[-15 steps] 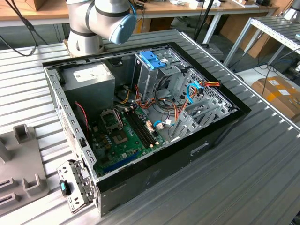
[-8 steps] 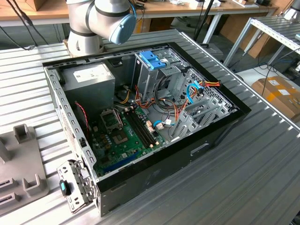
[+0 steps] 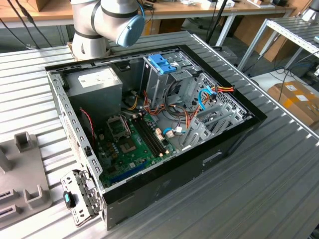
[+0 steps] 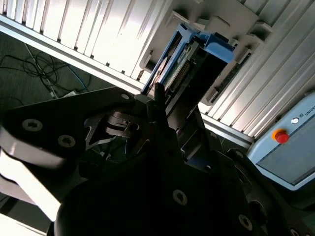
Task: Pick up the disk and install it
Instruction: 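Pick up the disk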
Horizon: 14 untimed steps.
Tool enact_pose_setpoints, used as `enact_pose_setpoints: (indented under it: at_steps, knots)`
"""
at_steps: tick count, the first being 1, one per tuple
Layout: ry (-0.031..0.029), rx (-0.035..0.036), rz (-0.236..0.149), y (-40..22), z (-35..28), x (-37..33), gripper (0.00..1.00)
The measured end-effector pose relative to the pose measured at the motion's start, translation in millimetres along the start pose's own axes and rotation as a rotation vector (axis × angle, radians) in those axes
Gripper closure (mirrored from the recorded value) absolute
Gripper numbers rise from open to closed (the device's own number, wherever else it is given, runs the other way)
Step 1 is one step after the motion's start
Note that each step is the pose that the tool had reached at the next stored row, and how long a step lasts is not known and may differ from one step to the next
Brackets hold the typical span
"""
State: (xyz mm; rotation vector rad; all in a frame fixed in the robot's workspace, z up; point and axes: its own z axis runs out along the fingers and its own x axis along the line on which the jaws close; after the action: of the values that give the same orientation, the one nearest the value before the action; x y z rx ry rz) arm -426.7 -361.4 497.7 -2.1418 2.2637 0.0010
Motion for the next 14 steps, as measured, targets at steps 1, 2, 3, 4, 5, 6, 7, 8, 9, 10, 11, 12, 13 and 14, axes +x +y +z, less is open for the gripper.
enact_pose_setpoints:
  at_steps: [1, 2, 3, 4, 5, 6, 7, 8, 9, 10, 11, 12, 13, 14]
  knots:
    - [0.0000, 0.0000, 0.000, 0.0, -0.7, 0.0, 0.65]
    - [-0.0001, 0.0001, 0.000, 0.0, -0.7, 0.0, 0.65]
    - [-0.0001, 0.0002, 0.000, 0.0, -0.7, 0.0, 0.65]
    - [-0.0001, 0.0002, 0.000, 0.0, -0.8, 0.0, 0.65]
    - [0.0000, 0.0001, 0.000, 0.0, -0.9, 0.0, 0.65]
    - [-0.0001, 0.0001, 0.000, 0.0, -0.9, 0.0, 0.65]
    - [-0.0002, 0.0002, 0.000, -0.1, -0.8, 0.0, 0.65]
    - [-0.0001, 0.0001, 0.000, -1.6, -0.9, -0.1, 0.65]
    - [0.0000, 0.0000, 0.000, -3.7, -0.9, -0.2, 0.65]
    - [-0.0001, 0.0002, 0.000, -5.5, -0.8, -0.3, 0.65]
    - [-0.0001, 0.0002, 0.000, -7.4, -0.7, -0.4, 0.65]
    - [0.0000, 0.0000, 0.000, -9.5, -0.8, -0.6, 0.65]
    - [-0.0001, 0.0001, 0.000, -12.6, -0.7, -0.7, 0.65]
    - [-0.0001, 0.0001, 0.000, -16.3, -0.6, -0.9, 0.65]
